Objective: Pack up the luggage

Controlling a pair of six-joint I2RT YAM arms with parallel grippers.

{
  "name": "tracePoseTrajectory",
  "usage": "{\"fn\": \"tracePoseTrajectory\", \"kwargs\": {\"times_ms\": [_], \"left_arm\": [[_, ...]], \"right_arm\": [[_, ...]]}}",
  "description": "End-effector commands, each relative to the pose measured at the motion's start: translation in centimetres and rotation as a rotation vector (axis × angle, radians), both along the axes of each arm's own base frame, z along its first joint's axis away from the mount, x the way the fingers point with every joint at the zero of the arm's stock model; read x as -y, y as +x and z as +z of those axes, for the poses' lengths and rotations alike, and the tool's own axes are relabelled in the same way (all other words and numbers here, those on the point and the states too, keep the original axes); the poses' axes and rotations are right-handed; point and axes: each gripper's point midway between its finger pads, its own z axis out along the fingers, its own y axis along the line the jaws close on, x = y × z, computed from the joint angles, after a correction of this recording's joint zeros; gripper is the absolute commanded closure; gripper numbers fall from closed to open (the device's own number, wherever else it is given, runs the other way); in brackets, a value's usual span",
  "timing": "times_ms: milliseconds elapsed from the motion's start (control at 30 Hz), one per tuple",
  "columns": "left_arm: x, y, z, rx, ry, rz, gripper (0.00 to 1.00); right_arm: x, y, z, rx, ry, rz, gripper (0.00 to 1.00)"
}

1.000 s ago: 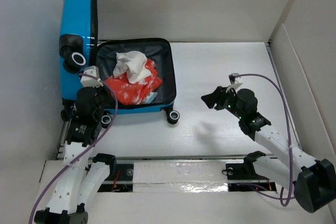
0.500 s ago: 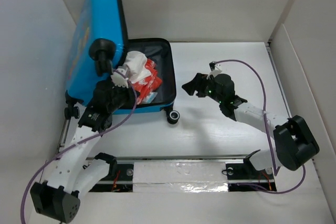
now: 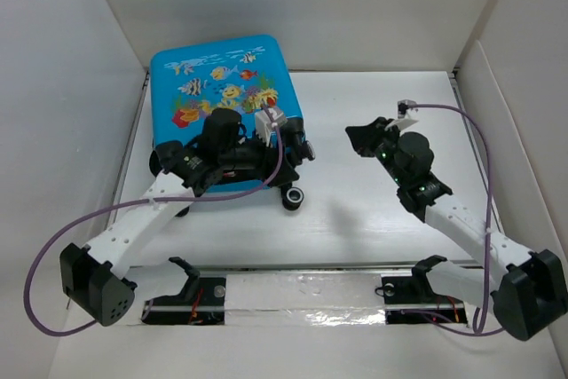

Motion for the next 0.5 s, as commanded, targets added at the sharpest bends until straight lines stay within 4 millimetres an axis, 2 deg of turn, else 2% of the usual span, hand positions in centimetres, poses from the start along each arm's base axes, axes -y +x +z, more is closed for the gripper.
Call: {"fn": "tracePoseTrajectory", "kwargs": {"times_ms": [0, 67, 100, 133, 167, 200, 267, 300, 333, 367, 400, 433, 467], "left_arm": [[1.5, -2.9, 7.4, 0.111, -0.148, -0.253, 0.50], [1.7, -3.1, 9.3, 0.144, -0.187, -0.267, 0.50], [1.7, -1.9, 10.5, 0.183, -0.199, -0.199, 0.50], [1.8, -0.2, 12.6, 0.256, -0.251, -0.124, 0.50], [1.1, 0.8, 14.2, 0.243, -0.295, -0.015, 0.50], [-1.1, 4.7, 15.2, 0.278, -0.294, 0.214, 0.50], [-4.7, 8.8, 16.5, 0.240, -0.329, 0.515, 0.50], [-8.7, 11.7, 17.5, 0.265, -0.323, 0.774, 0.52], [-13.0, 13.7, 17.3, 0.252, -0.320, 0.965, 0.54], [-16.3, 14.4, 16.9, 0.229, -0.320, 1.112, 0.58], [-19.7, 15.0, 16.2, 0.193, -0.360, 1.278, 0.63], [-24.8, 15.4, 15.8, 0.198, -0.391, 1.452, 0.64], [-27.6, 14.7, 16.4, 0.226, -0.449, 1.545, 0.65]], "right_arm": [[2.1, -0.2, -0.1, 0.015, -0.055, -0.074, 0.80], [2.4, -0.2, 0.0, 0.019, -0.068, -0.075, 0.76], [2.2, -0.4, 0.1, 0.024, -0.072, -0.060, 0.72], [2.1, -0.5, 0.1, 0.026, -0.074, -0.055, 0.68], [2.1, -0.4, 0.1, 0.026, -0.077, -0.051, 0.64], [2.0, -0.4, -0.1, 0.023, -0.082, -0.049, 0.64], [1.9, -0.2, -0.7, 0.010, -0.094, -0.047, 0.60], [1.8, -0.1, -0.9, 0.004, -0.096, -0.042, 0.61], [1.5, -0.3, -1.1, 0.000, -0.097, -0.024, 0.67], [1.4, -0.5, -1.4, -0.005, -0.102, -0.012, 0.81], [1.4, -0.7, -1.5, -0.007, -0.102, -0.006, 0.87], [1.4, -0.8, -1.5, -0.005, -0.101, -0.005, 0.91], [1.6, -1.0, -1.6, 0.002, -0.100, -0.006, 0.95]]}}
